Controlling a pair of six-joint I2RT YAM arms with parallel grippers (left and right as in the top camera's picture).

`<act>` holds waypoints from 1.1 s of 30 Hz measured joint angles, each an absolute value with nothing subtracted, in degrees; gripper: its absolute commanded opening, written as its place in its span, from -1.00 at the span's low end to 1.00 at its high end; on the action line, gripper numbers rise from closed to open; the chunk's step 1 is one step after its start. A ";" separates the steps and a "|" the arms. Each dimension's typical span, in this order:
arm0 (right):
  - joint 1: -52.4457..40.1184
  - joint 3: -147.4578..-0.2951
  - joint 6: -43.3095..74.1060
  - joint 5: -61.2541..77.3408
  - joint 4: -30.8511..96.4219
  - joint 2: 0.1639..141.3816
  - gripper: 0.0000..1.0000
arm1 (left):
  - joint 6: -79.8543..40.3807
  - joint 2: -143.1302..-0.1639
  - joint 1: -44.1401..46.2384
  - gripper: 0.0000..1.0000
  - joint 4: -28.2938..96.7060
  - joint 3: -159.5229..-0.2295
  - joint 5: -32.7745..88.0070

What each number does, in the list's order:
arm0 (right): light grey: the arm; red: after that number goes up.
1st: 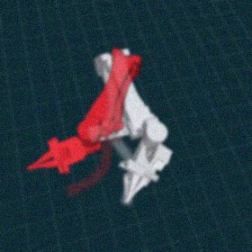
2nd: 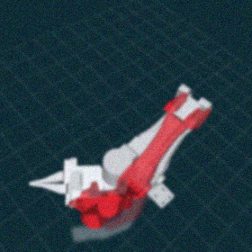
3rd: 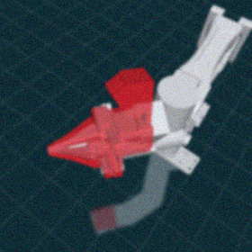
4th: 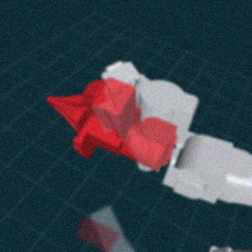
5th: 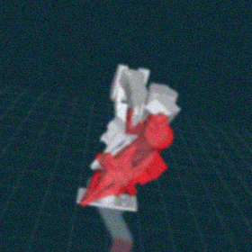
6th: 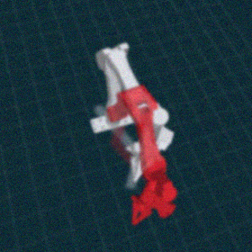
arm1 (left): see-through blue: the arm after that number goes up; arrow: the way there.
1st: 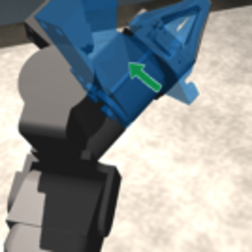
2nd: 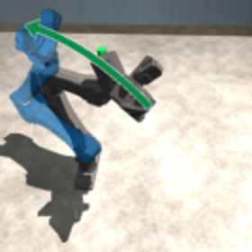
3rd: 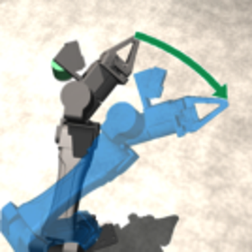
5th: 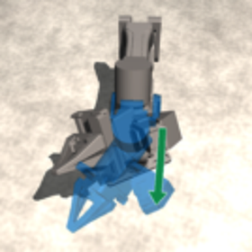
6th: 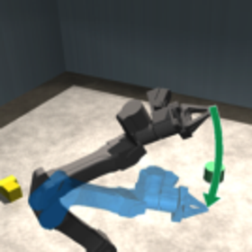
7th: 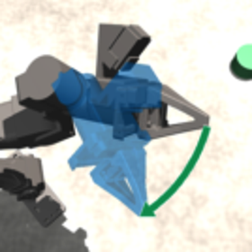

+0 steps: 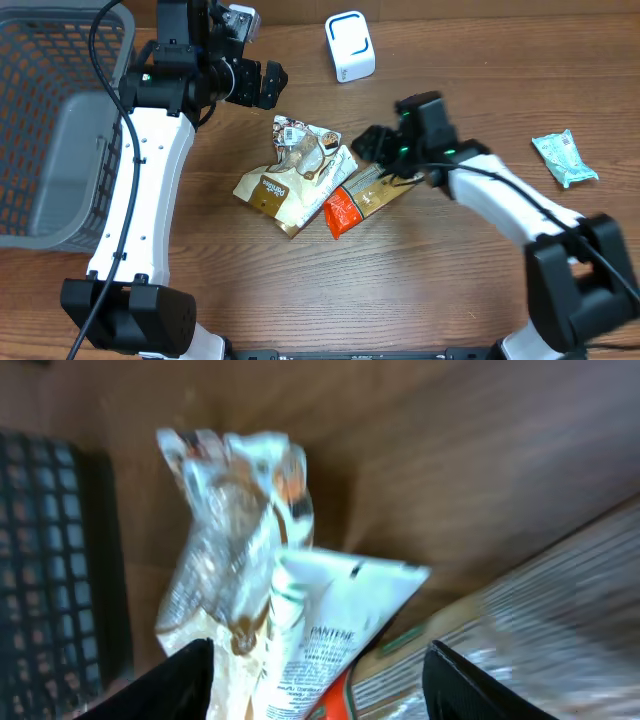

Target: Scan the item barcode

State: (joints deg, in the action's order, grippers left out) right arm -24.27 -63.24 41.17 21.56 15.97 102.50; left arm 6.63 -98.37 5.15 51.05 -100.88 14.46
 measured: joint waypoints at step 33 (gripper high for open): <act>-7.81 -68.75 21.52 15.00 52.05 104.66 0.71 | 6.63 -98.37 5.15 1.00 51.05 -100.88 14.46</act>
State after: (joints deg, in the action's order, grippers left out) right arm -7.81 -68.75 21.52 15.00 52.05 104.66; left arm 6.63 -98.37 5.15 51.05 -100.88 14.46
